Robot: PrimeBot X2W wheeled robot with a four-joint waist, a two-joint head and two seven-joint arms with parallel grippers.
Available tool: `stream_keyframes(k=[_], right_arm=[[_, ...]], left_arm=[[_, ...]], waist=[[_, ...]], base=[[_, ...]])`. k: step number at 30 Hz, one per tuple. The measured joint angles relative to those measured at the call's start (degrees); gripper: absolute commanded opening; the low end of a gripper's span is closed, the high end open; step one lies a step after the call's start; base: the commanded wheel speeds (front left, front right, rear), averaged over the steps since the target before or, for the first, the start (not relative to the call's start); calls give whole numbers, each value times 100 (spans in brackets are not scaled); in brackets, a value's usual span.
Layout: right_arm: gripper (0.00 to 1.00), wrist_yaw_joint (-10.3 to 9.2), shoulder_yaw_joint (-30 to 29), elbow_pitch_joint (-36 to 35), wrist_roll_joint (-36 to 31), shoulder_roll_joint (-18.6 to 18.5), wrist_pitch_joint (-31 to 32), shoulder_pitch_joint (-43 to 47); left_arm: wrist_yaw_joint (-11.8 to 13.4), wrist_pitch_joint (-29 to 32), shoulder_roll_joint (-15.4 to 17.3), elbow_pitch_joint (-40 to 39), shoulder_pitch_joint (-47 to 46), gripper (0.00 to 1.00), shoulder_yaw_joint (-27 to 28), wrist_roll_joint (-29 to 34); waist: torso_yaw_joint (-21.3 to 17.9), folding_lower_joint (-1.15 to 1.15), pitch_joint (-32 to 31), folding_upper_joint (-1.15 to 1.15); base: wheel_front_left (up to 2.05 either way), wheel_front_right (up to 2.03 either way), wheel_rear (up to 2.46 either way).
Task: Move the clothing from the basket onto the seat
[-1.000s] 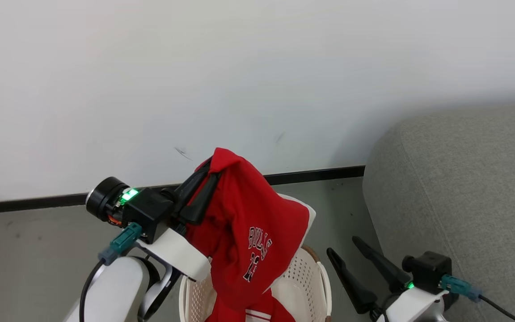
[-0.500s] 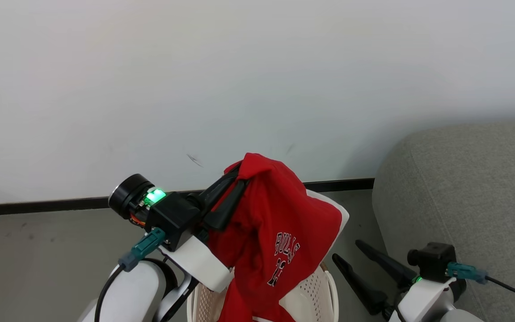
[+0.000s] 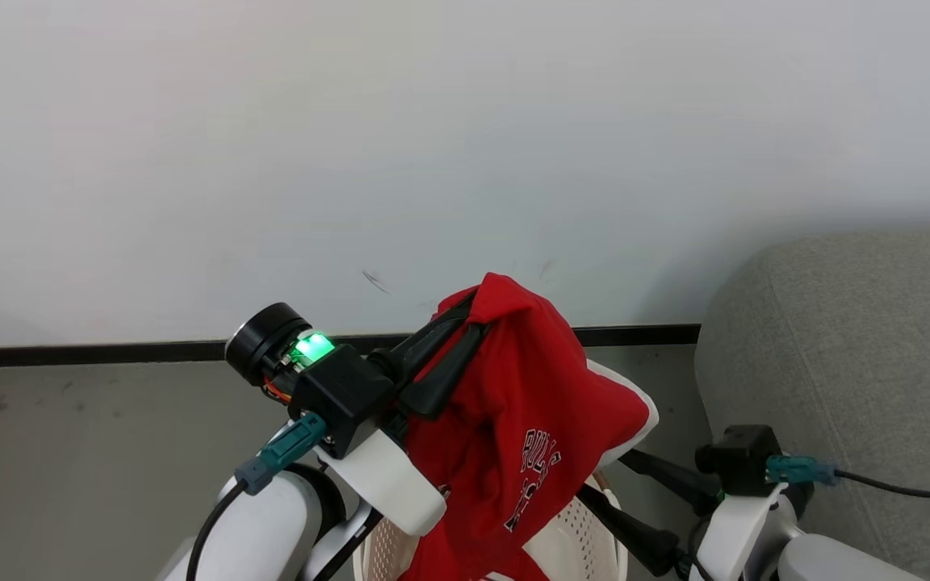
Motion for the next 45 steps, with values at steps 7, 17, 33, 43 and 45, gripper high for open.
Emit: stream_keyframes(k=[7,17,33,43,45], right_arm=[[100,0,371,-167,-2,-172,-8,-488],[0,0,481,-445,-181,40,-23,-894],[0,0,-318,-766,-318,-41,-24,-626],[0,0,-1424,-918,-361,-218,-24,-151],[0,0,-1657,-949,-397,-272,-25,-77]], left_arm=[[0,99,-7,-91,0,0,-15,-11],[90,190,15,-148,15,0,165,-87],[352,191,43,54,399,0,481,-255],[417,87,2,258,637,100,592,-469],[416,48,-22,278,637,100,589,-513]], waist=[[95,0,47,0],[62,0,121,0],[-110,0,193,0],[-300,0,217,0],[-346,0,220,0]], base=[[0,0,0],[0,0,0],[0,0,0],[0,0,0],[0,0,0]])
